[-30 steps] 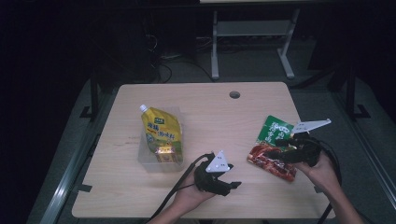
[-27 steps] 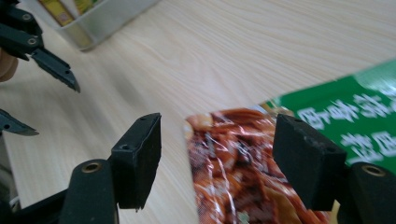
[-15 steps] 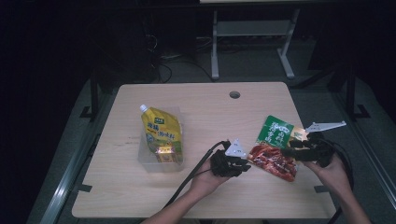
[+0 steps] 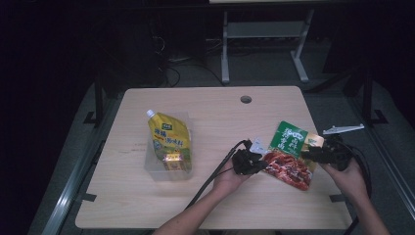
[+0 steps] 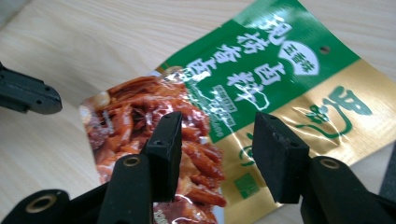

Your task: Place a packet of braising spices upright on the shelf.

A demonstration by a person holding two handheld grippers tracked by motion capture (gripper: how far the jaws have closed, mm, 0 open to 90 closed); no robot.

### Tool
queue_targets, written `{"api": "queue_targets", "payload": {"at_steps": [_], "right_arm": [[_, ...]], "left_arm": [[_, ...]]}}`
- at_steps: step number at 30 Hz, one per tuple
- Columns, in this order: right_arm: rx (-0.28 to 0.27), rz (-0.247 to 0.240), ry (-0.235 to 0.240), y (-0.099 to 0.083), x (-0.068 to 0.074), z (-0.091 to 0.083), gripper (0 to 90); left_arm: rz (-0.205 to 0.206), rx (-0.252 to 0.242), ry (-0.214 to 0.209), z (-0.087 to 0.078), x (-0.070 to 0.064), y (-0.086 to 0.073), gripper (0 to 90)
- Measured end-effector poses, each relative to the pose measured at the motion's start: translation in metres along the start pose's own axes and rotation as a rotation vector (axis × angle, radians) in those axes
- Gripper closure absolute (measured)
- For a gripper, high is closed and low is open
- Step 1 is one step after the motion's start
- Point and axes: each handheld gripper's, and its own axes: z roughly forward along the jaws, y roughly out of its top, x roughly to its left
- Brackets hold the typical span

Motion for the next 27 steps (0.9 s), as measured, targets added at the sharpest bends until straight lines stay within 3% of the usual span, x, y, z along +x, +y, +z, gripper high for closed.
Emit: {"api": "queue_targets", "payload": {"at_steps": [4,9,15,27], "right_arm": [[0.004,0.036,-0.021,0.000,-0.007,0.004,52.4],[0.020,0.084,-0.045,0.000,-0.014,0.010,51.6],[0.002,0.126,-0.061,-0.003,-0.023,0.011,49.5],[0.008,0.222,-0.092,-0.008,-0.041,0.010,45.6]], "left_arm": [[-0.012,0.033,0.025,0.015,0.002,0.001,89.3],[-0.043,0.053,0.024,0.027,0.004,0.001,89.3],[-0.004,0.092,0.061,0.032,0.000,0.007,89.4],[0.020,0.128,0.074,0.035,-0.002,0.010,89.5]]}}
